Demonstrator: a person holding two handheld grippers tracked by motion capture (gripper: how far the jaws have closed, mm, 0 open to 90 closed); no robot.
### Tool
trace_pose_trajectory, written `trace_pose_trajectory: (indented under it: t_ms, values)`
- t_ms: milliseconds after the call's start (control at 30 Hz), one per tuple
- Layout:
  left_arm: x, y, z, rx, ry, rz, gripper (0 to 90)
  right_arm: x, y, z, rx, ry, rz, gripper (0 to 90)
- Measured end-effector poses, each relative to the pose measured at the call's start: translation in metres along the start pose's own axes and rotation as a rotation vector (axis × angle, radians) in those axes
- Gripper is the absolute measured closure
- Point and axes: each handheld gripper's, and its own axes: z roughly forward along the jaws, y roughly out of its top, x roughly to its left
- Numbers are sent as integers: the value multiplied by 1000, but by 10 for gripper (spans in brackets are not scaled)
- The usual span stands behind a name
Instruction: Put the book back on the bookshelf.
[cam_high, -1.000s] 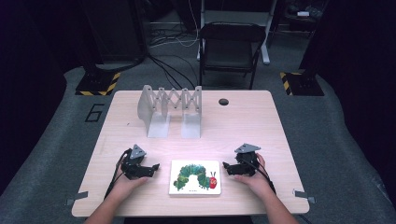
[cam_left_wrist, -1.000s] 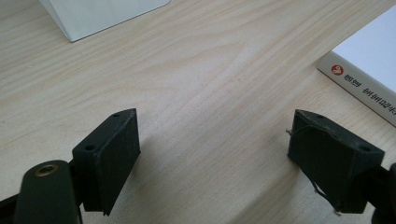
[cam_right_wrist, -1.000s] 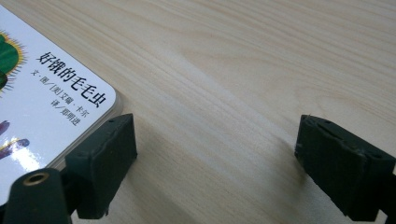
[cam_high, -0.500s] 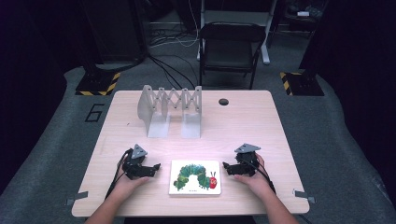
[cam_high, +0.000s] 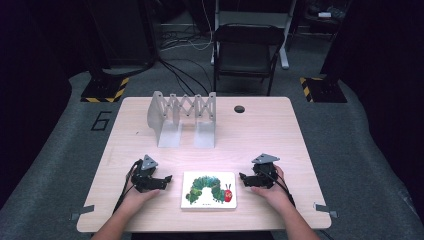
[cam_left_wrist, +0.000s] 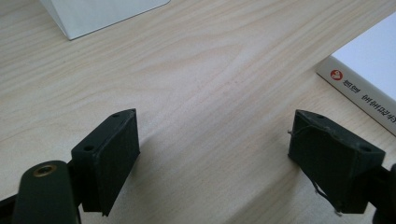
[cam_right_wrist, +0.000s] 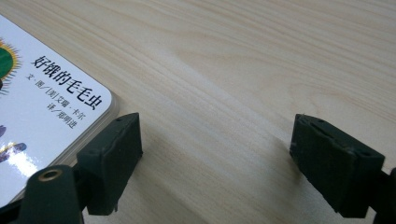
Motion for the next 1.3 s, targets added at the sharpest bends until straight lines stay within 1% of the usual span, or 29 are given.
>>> trace_pose_trajectory:
  t_ms: [100, 133, 167, 200, 233, 267, 300, 367, 400, 433, 467, 500, 533, 567, 600, 633, 700, 767, 800, 833, 867, 933, 1000, 1033, 1067, 1133, 1167, 1200, 1300]
  values:
    - [0, 1, -2, 4, 3, -1, 243, 0, 0, -1, 9, -2, -2, 197]
    - [1, 1, -3, 6, 7, -4, 258, -1, 1, -2, 3, -4, 4, 243]
    - [1, 1, -4, 13, 2, -12, 258, -1, 1, -2, 3, -4, 4, 243]
    - [1, 1, -4, 12, 3, -16, 262, -1, 2, -3, 21, -4, -5, 254]
    - [1, 2, -5, 14, -5, -33, 283, -1, 5, -4, 41, -2, -8, 307]
    - [2, 3, -6, 24, -1, -32, 309, 0, 6, -5, 47, -4, 7, 331]
    - [1, 3, -5, 14, 3, -37, 309, 0, 6, -5, 47, -4, 7, 331]
    - [1, 5, -7, 35, -14, -41, 332, 1, 7, -7, 70, -2, 7, 359]
    - [0, 5, -7, 34, -8, -31, 341, 1, 8, -8, 79, -3, 6, 378]
    - [-2, 6, -7, 28, -3, -44, 356, 2, 8, -10, 91, 1, 3, 395]
    - [-3, 6, -8, 34, -5, -50, 366, 2, 8, -12, 85, -6, 0, 409]
    - [-3, 7, -9, 47, -13, -37, 373, 2, 9, -14, 85, -3, 2, 424]
    - [-4, 7, -9, 42, -11, -52, 389, 2, 11, -18, 85, 7, 23, 443]
    - [-4, 8, -10, 50, -18, -54, 389, 2, 11, -18, 85, 7, 23, 443]
    - [-5, 8, -11, 45, -17, -56, 399, 2, 12, -19, 82, 10, 40, 450]
    - [-5, 9, -12, 58, -25, -46, 407, 1, 13, -20, 78, 19, 36, 462]
    - [-7, 9, -13, 50, -44, -60, 432, 1, 13, -21, 78, 21, 42, 483]
    - [-8, 10, -15, 59, -50, -41, 436, 1, 13, -22, 99, 27, 40, 499]
    - [-9, 11, -17, 60, -62, -42, 436, 1, 13, -22, 106, 23, 49, 505]
    - [-10, 11, -18, 60, -66, -36, 460, 2, 13, -23, 113, 19, 33, 528]
    - [-11, 12, -21, 68, -83, -37, 462, 2, 14, -23, 113, 15, 35, 534]
    - [-13, 11, -21, 55, -77, -39, 464, 3, 14, -24, 114, 19, 28, 542]
    - [-14, 12, -23, 63, -88, -30, 466, 5, 15, -26, 112, 19, 37, 547]
    - [-16, 13, -24, 51, -88, -34, 465, 5, 16, -27, 113, 30, 41, 547]
    - [-17, 13, -25, 57, -96, -36, 462, 6, 16, -28, 110, 31, 38, 547]
    - [-19, 14, -27, 53, -88, -32, 458, 7, 17, -29, 108, 30, 41, 547]
    - [-20, 15, -29, 65, -91, -26, 458, 9, 17, -30, 115, 30, 56, 547]
    - [-22, 15, -28, 58, -97, -41, 458, 10, 18, -30, 120, 28, 68, 547]
    - [-27, 16, -30, 70, -94, -30, 458, 9, 19, -31, 121, 31, 48, 548]
